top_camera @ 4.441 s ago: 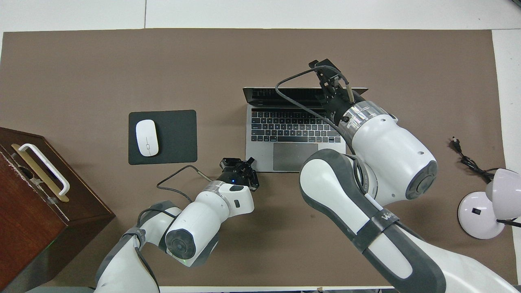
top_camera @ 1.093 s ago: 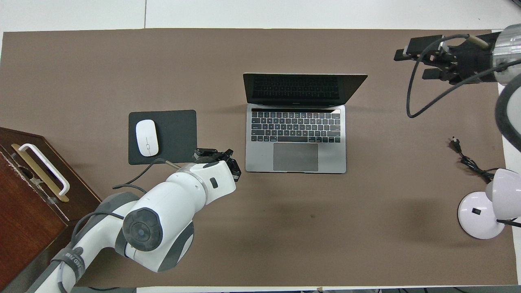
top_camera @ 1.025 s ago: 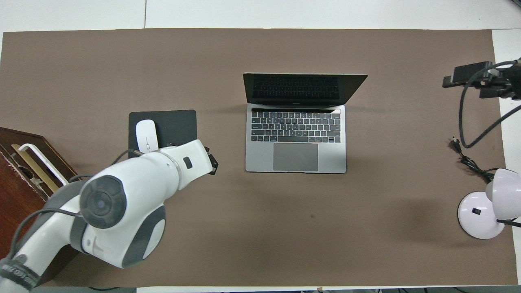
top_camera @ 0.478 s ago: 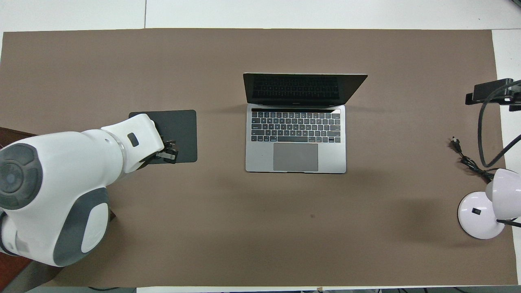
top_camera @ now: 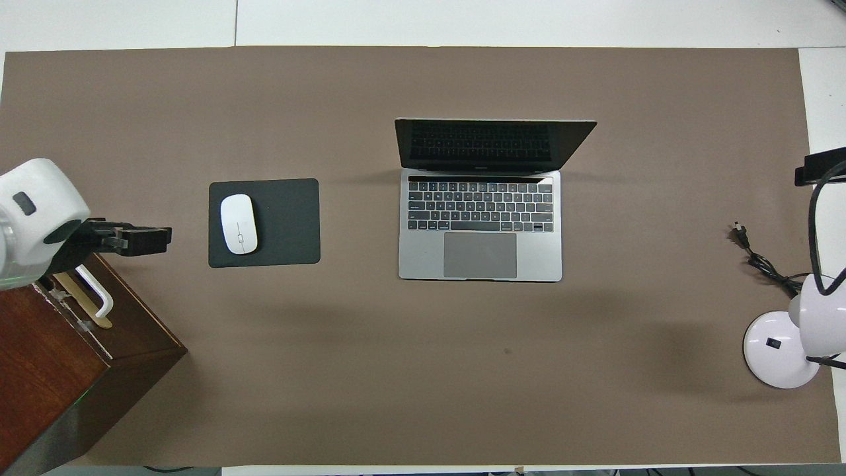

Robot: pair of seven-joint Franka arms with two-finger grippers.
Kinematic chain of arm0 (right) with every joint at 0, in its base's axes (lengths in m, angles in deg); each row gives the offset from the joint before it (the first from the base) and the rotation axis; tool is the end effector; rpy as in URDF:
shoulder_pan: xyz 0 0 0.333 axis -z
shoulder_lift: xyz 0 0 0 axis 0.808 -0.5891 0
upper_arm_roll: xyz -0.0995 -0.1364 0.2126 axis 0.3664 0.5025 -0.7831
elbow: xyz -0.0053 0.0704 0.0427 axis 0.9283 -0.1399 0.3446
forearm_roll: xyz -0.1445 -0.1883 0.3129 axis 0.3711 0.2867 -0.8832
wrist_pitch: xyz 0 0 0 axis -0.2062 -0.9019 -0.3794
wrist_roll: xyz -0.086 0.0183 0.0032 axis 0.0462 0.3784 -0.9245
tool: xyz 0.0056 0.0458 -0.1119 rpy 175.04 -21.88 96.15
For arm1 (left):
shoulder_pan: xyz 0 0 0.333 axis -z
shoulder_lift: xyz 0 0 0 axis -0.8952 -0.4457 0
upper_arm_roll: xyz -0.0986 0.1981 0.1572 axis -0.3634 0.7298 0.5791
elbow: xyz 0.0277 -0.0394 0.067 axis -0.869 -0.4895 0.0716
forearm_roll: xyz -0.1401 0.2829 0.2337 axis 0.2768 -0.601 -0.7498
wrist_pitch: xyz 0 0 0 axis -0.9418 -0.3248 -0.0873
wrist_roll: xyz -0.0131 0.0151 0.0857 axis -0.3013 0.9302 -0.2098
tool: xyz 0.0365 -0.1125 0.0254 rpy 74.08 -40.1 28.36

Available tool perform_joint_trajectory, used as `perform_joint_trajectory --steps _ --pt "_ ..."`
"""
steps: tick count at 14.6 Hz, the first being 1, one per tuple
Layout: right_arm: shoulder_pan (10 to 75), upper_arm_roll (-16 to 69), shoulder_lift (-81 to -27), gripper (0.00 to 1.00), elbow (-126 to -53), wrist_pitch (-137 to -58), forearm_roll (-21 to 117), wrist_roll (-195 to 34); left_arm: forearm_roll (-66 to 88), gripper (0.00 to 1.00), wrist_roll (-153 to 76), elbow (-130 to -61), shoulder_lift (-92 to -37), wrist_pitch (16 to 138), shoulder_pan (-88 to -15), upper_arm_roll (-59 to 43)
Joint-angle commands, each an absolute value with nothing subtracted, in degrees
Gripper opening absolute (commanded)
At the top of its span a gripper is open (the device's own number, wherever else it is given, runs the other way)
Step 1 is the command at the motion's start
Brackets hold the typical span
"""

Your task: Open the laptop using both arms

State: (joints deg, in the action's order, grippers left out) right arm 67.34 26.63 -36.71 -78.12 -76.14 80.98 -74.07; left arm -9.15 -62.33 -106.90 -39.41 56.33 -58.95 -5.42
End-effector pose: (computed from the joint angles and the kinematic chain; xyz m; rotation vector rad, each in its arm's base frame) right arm 0.5539 -0.0659 0.5774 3.0851 -0.1240 0.1477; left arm 0.5103 -0.0499 0.4981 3.0401 -0.3113 0.3344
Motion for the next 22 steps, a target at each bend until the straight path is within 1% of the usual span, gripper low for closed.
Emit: perform_joint_trajectory --steps 1,3,5,9,10,15,18,22 --pt "68.32 26.09 -36.26 1.0 -77.65 -75.08 82.04 -76.51 -9.4 1.0 -62.44 -105.94 -39.14 55.2 -61.68 -6.09" --pt "68.23 25.91 -35.91 1.0 -77.65 -74.99 81.25 -76.16 -9.4 1.0 -62.44 -102.88 -39.84 54.25 -64.57 -6.18" --pt "68.14 25.65 -35.64 1.0 -77.65 -75.08 80.72 -76.16 -9.31 1.0 -62.26 -98.58 -41.68 49.09 -65.64 -6.18" --pt "67.44 25.3 -35.64 1.0 -77.56 -75.6 77.56 -76.07 -12.72 1.0 -58.32 -82.07 -48.53 31.52 -65.12 -6.27" --pt "67.44 25.3 -35.64 1.0 -77.56 -75.69 77.64 -76.07 -13.61 1.0 -58.04 -80.2 -49.15 29.83 -64.94 -6.36" --pt "67.44 25.56 -35.47 1.0 -76.51 -75.17 77.64 -76.42 -13.62 1.0 -56.28 -80.53 -49.6 31.12 -63.71 -6.97" --pt "67.44 25.47 -35.47 1.0 -76.51 -75.52 77.64 -76.42 -13.71 1.0 -56.2 -82.98 -48.72 31.3 -61.95 -6.89" --pt "67.53 25.65 -35.47 1.0 -76.51 -74.73 77.38 -77.91 -13.71 1.0 -56.11 -83.43 -48.55 31.48 -62.56 -6.88"
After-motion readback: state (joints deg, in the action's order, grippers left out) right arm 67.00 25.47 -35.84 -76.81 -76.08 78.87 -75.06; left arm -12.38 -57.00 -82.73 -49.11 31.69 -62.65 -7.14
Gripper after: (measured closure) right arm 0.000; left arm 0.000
